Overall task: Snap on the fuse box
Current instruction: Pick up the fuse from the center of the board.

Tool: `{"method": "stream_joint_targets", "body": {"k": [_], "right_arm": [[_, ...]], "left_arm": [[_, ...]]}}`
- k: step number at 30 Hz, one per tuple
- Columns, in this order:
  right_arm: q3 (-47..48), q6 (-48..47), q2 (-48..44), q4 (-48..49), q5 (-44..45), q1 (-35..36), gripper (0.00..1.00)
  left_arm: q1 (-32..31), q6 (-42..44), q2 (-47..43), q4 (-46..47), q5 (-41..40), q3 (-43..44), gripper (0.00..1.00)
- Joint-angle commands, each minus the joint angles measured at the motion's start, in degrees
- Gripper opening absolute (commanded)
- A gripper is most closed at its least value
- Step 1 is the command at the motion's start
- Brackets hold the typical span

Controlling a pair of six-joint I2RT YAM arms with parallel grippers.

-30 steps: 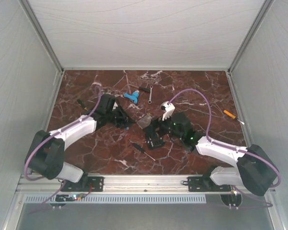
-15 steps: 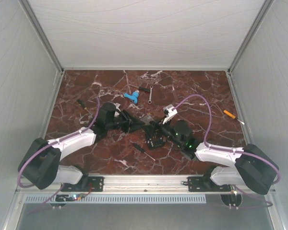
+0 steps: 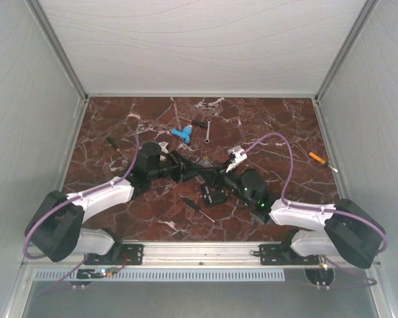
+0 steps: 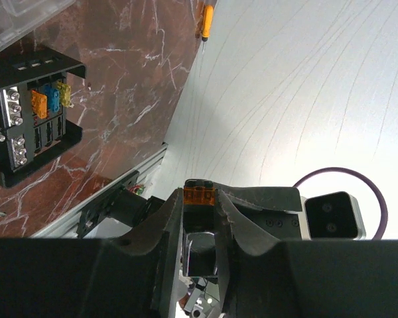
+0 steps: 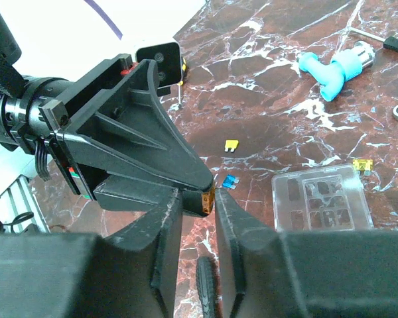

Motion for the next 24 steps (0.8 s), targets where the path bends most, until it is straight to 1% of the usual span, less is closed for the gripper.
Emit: {"method": "stream_joint_targets", "body": {"k": [1, 3, 6, 7, 10, 15, 18, 21, 24], "right_arm": [[-0.52, -0.77, 0.48, 4.28, 3.41, 0.16, 0.19], [-0.34, -0.95, 1.07, 4.85, 3.37, 0.16, 0.14], [-0.21, -1.54, 1.67, 5.12, 3.61, 0.15, 0.02], [-0.02, -1.82, 1.80, 4.91, 3.73, 0.20, 0.00], [0.11, -2.71, 1.36, 3.86, 3.99, 0.13, 0.00], [0.73, -4.04, -1.14, -0.98, 2.07, 0.17, 0.00], [1.91, -4.59, -3.21, -7.38, -0.54, -0.07, 0.00], [3.83, -4.64, -5.36, -16.34, -3.69, -0.76, 0.00], [5.84, -4.42, -7.69, -25.93, -7.11, -2.00, 0.00]], "left_arm": [[-1.18, -1.49, -1.12, 4.00, 1.29, 0.45, 0.21], [-1.40, -1.94, -0.91, 4.58, 1.42, 0.28, 0.21], [-1.64, -2.30, -0.63, 5.03, 1.93, 0.14, 0.21], [-1.67, -2.41, -0.56, 5.19, 2.02, 0.04, 0.21], [-1.76, -2.53, -0.85, 5.29, 2.05, -0.60, 0.22], [-1.76, -2.26, -1.65, 5.27, 1.13, -2.14, 0.31], [-1.72, -0.75, -2.29, 4.09, 0.21, -2.42, 0.39], [-1.68, 1.20, -3.26, 2.53, -0.60, -2.67, 0.49], [-1.66, 4.47, -4.71, -0.13, -1.85, -2.91, 0.54]]}}
